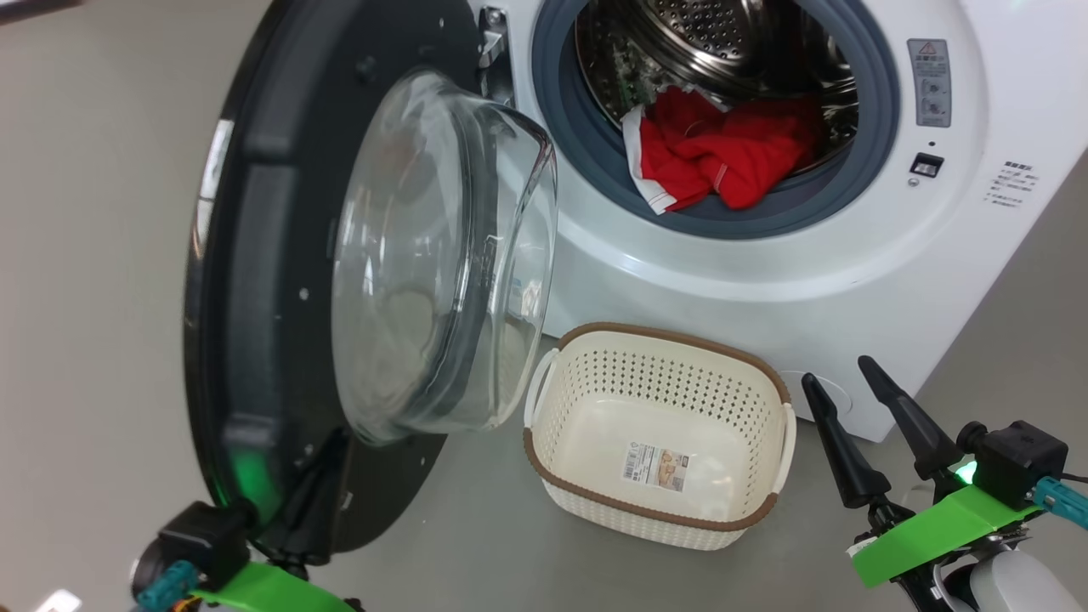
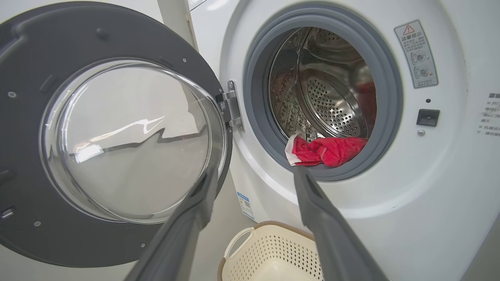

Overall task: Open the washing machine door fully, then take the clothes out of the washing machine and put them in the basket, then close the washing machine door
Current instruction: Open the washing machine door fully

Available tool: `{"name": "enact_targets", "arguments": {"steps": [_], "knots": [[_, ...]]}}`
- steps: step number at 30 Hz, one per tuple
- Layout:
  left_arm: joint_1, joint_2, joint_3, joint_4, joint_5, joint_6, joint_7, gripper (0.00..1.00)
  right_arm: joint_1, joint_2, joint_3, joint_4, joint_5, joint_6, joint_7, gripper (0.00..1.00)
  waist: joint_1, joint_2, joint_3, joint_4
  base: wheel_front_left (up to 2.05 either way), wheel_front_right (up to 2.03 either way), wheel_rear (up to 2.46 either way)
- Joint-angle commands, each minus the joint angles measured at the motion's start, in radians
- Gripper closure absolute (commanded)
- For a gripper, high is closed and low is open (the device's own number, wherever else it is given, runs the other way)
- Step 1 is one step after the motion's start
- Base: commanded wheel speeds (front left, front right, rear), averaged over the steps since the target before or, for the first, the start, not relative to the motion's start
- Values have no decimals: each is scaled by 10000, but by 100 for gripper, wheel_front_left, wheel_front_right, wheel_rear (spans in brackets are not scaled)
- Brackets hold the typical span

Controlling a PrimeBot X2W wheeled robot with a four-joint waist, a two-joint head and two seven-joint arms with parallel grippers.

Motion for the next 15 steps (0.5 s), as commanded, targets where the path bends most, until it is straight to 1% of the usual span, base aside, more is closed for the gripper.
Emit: {"name": "enact_targets", "arguments": {"steps": [1, 15], "knots": [[-505, 444, 619, -24, -155, 190, 32, 100, -268, -70, 199, -185, 31, 16, -72, 0, 0, 0, 88, 90, 0, 0, 0], [-1129, 1261, 1238, 552, -335, 128, 157, 100, -390, 108, 252, 174, 66, 16, -72, 0, 0, 0, 528, 430, 0, 0, 0]]}}
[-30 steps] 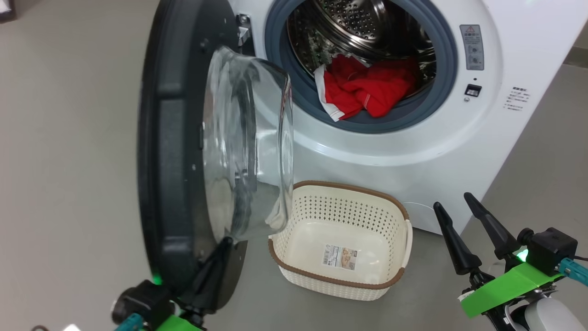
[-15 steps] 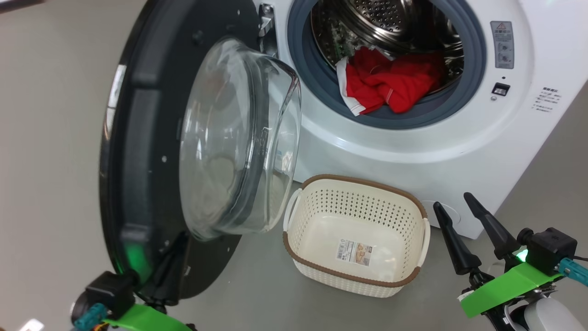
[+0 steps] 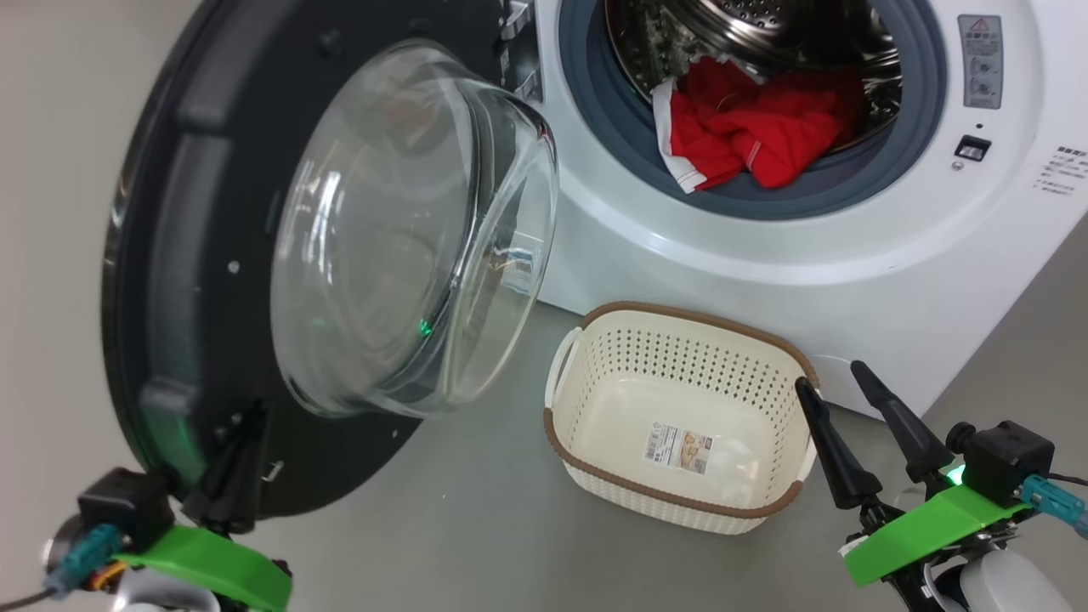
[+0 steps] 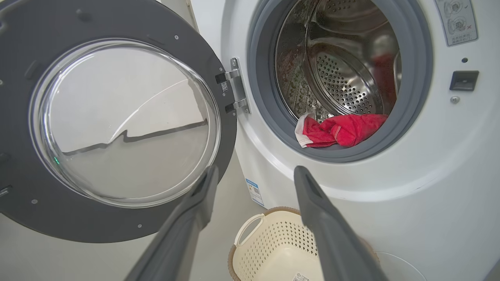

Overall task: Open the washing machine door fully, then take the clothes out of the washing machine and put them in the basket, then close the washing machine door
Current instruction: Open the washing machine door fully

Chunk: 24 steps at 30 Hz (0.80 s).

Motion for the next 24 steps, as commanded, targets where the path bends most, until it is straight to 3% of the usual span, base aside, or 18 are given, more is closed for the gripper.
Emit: {"name": "enact_targets", "arguments": {"steps": [1, 12, 24], "knots": [[-605, 519, 616, -56, -54, 79, -26, 100, -295, -32, 204, -198, 64, 16, -74, 0, -1, 0, 85, 61, 0, 0, 0], [-1839, 865, 1045, 1552, -438, -211, -58, 100, -726, -102, 249, -172, 60, 16, -74, 0, -1, 0, 795, 256, 0, 0, 0], [-3934, 1066, 876, 4452, -573, -657, -54, 100, -1242, -243, 375, -132, 69, 16, -74, 0, -1, 0, 1455, 306, 0, 0, 0]]}}
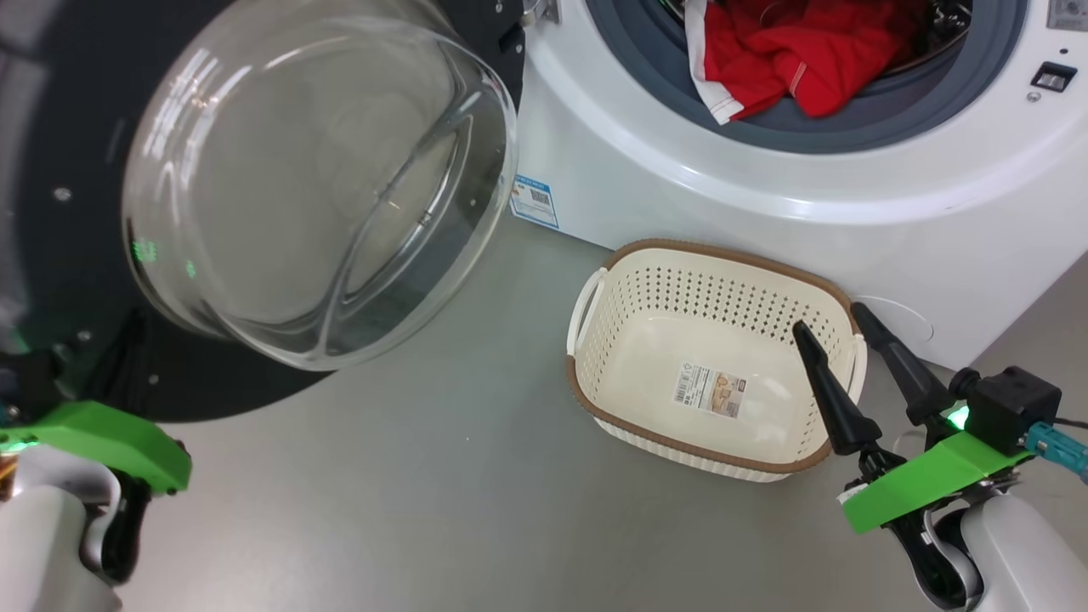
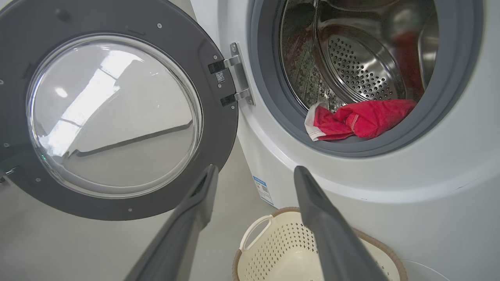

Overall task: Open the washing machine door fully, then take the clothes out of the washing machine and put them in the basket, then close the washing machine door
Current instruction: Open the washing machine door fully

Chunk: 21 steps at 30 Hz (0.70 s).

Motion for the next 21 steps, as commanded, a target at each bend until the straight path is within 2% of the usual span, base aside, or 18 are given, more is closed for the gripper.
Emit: {"name": "enact_targets", "arguments": {"steps": [1, 9, 21], "knots": [[-663, 691, 426, 265, -95, -40, -100, 100, -231, -62, 198, -202, 81, 16, -72, 0, 0, -1, 93, -45, 0, 0, 0], [-1126, 748, 247, 1304, -178, -178, -389, 100, -228, -24, 133, -169, 136, 16, -72, 0, 0, -1, 69, -115, 0, 0, 0], [-1152, 700, -73, 1683, -411, -259, -688, 100, -150, 36, 61, -169, 199, 16, -72, 0, 0, -1, -115, -133, 0, 0, 0]]}}
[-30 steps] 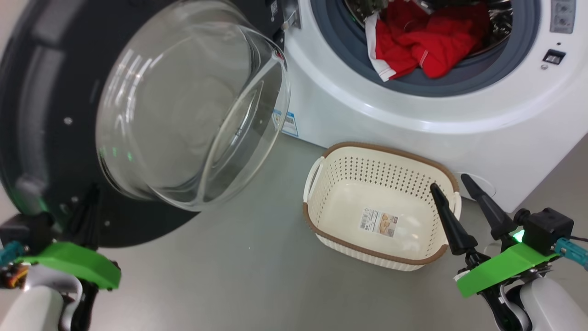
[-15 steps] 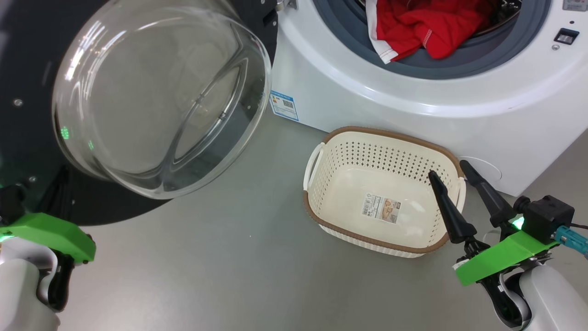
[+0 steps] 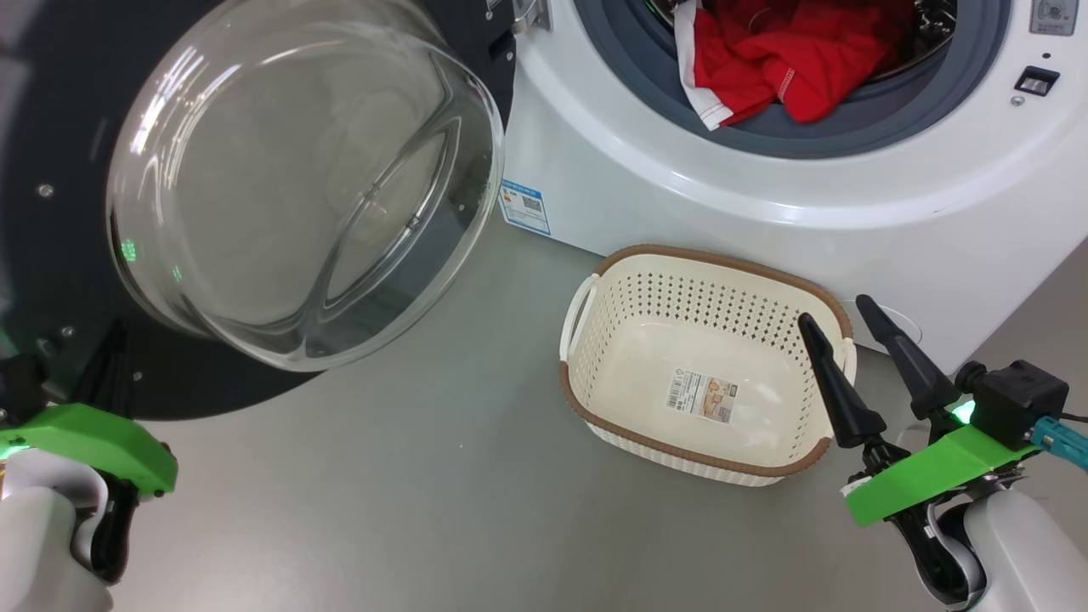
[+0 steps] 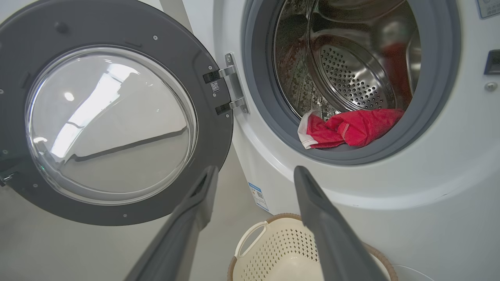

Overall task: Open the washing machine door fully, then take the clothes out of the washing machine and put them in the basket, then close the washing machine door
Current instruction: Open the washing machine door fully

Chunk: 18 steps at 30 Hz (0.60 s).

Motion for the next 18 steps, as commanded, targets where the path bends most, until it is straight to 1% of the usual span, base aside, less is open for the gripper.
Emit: {"name": "enact_targets", "arguments": {"steps": [1, 7, 14, 18], "knots": [[-317, 650, 324, -185, -73, -14, -142, 100, -6, -10, 142, -216, 174, 16, -72, 0, 0, 0, -26, -17, 0, 0, 0], [66, 674, 272, -582, -305, -24, -234, 100, 108, 19, -5, -204, 186, 16, -72, 0, 0, 0, -177, -84, 0, 0, 0], [852, 822, 336, -1393, -393, -23, -277, 100, 205, 61, 73, -316, 225, 16, -72, 0, 0, 0, -508, -403, 0, 0, 0], [1381, 795, 448, -2117, -378, 119, -288, 100, 316, 8, 106, -439, 350, 16, -72, 0, 0, 0, -634, -628, 0, 0, 0]]}}
